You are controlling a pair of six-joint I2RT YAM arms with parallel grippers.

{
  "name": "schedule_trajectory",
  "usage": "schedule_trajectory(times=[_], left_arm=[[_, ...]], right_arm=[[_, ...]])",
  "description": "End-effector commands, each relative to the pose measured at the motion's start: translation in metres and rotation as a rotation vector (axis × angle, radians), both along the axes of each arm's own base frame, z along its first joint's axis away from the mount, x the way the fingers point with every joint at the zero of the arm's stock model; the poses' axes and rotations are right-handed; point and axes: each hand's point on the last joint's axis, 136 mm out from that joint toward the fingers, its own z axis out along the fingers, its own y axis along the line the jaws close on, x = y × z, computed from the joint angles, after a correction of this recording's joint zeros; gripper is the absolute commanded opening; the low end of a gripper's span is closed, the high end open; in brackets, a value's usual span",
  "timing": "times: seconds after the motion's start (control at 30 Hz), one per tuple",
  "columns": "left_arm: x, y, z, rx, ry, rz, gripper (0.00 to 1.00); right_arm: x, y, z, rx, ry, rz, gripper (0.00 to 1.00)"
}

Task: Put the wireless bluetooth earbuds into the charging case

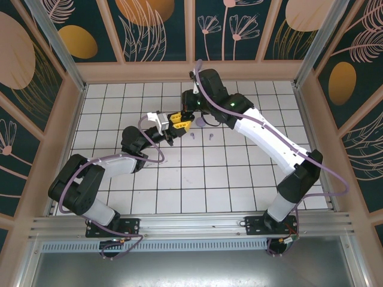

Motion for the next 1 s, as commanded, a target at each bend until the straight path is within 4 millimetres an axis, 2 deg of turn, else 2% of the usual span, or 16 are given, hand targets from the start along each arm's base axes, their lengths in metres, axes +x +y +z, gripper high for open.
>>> schedule_trajectory(times=[0.0,0.1,0.2,0.27,0.33,0.47,0.53,0.67,0.83,0.97], left_arm=[[0.001,-0.001,0.005,-0.004,-0.035,0.009,0.00],[0.005,-0.001,0.005,-0.003,-0.023,0.025,0.00],[0.009,-0.002,0.004,-0.006,-0.007,0.034,0.00],[0.010,-0.001,0.003,-0.016,0.009,0.033,0.00],[0.012,0.000,0.002,-0.033,0.049,0.035,0.00],[0.020,0.005,-0.013,-0.065,0.209,0.062,0.00],[0.024,0.008,-0.030,-0.062,0.330,0.078,0.00],[0.031,0.017,-0.067,-0.036,0.547,0.152,0.00],[0.035,0.027,-0.121,0.038,0.823,0.239,0.00],[0.029,0.033,-0.164,0.091,1.031,0.262,0.00]], right_arm=[[-0.028,-0.005,0.003,-0.005,0.040,0.089,0.00],[-0.053,-0.011,-0.002,0.001,0.062,0.120,0.00],[-0.070,-0.023,0.003,0.053,0.060,0.110,0.00],[-0.066,-0.041,0.011,0.079,0.025,0.029,0.00],[-0.054,-0.068,0.019,0.119,-0.015,-0.097,0.00],[-0.041,-0.107,0.016,0.175,-0.053,-0.267,0.01],[-0.039,-0.118,0.004,0.184,-0.046,-0.318,0.04],[-0.037,-0.127,-0.026,0.136,-0.015,-0.356,0.13],[-0.036,-0.125,-0.071,0.080,0.053,-0.357,0.21],[-0.038,-0.119,-0.089,0.084,0.089,-0.341,0.26]])
